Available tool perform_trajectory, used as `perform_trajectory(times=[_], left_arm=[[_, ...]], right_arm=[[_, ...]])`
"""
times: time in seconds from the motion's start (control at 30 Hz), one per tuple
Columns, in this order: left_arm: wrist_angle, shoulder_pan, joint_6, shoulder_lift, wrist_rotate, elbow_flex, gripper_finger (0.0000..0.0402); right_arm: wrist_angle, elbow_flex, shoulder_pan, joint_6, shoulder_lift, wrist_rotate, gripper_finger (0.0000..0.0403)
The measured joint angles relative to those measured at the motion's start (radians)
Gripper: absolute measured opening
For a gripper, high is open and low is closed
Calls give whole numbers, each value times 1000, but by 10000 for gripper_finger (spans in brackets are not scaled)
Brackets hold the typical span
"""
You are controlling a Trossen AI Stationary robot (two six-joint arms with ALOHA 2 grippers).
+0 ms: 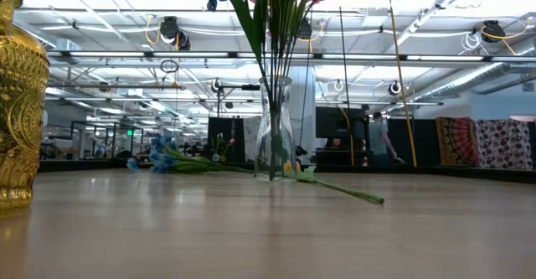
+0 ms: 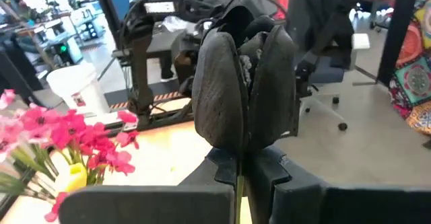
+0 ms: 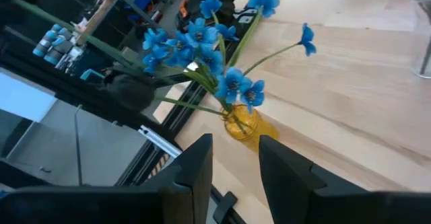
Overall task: Sort flowers into vase by color
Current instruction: Put the black tulip into the yellow vase
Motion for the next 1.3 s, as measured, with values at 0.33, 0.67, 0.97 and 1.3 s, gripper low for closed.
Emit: perform_trajectory(times=[0.33,0.67,0.97,1.3], left_arm=[[28,32,-14,-1,-1,-43,11],[104,39,34,-4,22,-49,11],[74,39,35,-4,16,-55,11],[89,38,-36,-4,-26,-145,11]], right_arm=[[20,0,3,-17,0,1,111],[20,0,3,-18,0,1,111],[22,0,3,-18,0,1,111],[22,0,2,-18,0,1,111]])
